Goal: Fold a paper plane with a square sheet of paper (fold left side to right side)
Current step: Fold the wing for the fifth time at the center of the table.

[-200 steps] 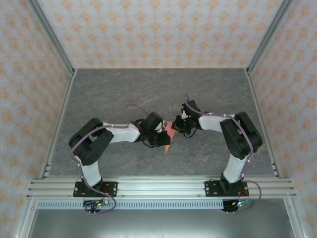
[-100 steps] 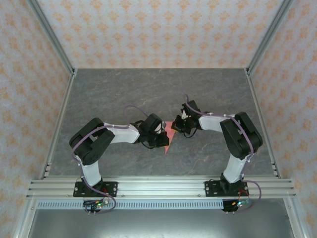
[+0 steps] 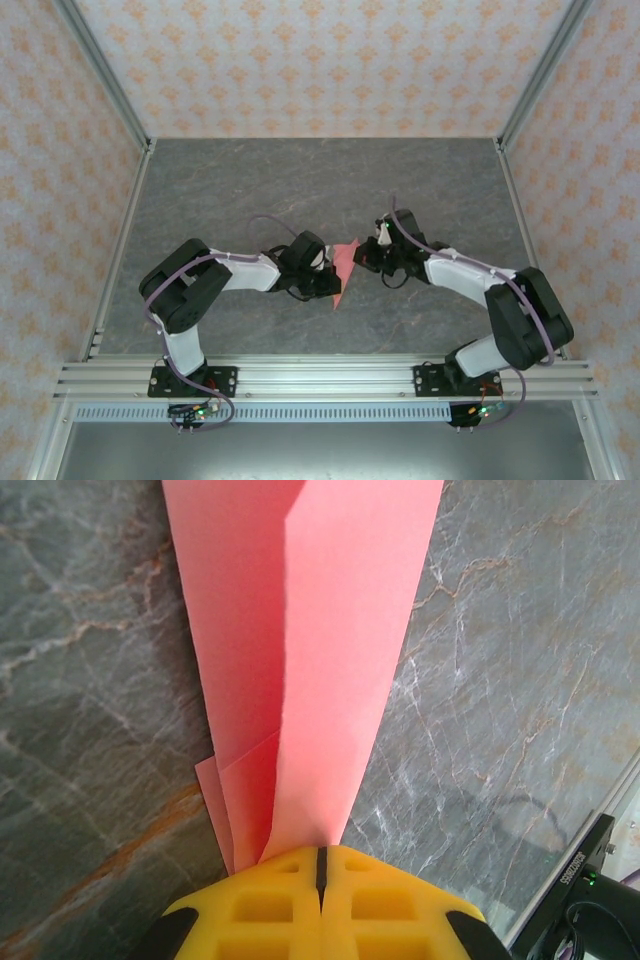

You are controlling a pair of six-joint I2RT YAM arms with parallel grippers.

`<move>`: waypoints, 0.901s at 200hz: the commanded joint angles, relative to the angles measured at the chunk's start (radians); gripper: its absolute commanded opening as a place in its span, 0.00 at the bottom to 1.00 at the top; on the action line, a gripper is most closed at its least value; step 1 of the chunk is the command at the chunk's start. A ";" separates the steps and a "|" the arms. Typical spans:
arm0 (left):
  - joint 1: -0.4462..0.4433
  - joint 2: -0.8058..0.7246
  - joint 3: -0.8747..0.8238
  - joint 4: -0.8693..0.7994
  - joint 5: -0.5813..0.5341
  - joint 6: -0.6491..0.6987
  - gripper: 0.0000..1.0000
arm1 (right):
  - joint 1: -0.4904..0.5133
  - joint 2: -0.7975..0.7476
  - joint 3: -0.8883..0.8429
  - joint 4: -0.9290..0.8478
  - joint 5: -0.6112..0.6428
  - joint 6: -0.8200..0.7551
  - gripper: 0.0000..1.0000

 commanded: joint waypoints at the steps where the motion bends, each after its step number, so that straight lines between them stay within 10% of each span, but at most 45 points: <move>1: 0.001 0.030 -0.047 -0.075 -0.062 0.000 0.00 | 0.036 0.022 -0.035 0.103 -0.014 0.060 0.02; 180: -0.004 0.031 -0.033 -0.115 -0.078 0.008 0.00 | 0.088 0.226 0.041 0.042 0.105 -0.047 0.02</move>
